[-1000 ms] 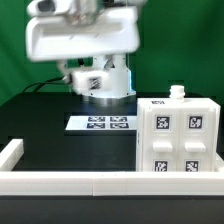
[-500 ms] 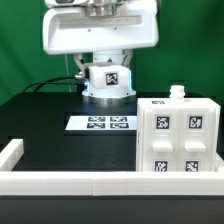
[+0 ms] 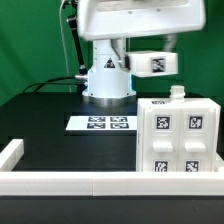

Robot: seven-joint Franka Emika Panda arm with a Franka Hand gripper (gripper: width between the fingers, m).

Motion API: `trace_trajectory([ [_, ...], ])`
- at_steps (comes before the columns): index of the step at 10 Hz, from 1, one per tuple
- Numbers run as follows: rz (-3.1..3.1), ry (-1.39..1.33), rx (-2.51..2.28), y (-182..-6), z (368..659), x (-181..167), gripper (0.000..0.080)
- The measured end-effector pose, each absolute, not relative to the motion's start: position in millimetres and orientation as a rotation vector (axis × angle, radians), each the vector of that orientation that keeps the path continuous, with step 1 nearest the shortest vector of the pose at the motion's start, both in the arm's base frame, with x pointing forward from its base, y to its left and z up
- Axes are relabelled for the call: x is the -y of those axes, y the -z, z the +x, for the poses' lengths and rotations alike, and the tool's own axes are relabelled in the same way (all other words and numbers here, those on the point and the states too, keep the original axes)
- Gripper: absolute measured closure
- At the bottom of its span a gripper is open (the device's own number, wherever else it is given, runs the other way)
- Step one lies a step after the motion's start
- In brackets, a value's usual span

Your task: Assemble cabinet

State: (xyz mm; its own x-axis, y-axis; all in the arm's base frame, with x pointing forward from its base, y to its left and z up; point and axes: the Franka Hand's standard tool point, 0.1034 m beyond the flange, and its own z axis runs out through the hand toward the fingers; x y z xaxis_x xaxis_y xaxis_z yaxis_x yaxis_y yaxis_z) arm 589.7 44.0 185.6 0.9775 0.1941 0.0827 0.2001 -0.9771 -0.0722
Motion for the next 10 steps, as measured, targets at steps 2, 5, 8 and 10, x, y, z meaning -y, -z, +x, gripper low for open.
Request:
trace_trajectory([
  [2, -3.046, 0.105, 0.326, -181.5, 589, -47, 0.0252],
  [5, -3.044, 0.106, 0.336, -179.9, 588, -60, 0.0252],
  [8, -3.038, 0.089, 0.359, -170.4, 591, -68, 0.0252],
  [10, -3.038, 0.104, 0.366, -166.0, 594, -68, 0.0252],
])
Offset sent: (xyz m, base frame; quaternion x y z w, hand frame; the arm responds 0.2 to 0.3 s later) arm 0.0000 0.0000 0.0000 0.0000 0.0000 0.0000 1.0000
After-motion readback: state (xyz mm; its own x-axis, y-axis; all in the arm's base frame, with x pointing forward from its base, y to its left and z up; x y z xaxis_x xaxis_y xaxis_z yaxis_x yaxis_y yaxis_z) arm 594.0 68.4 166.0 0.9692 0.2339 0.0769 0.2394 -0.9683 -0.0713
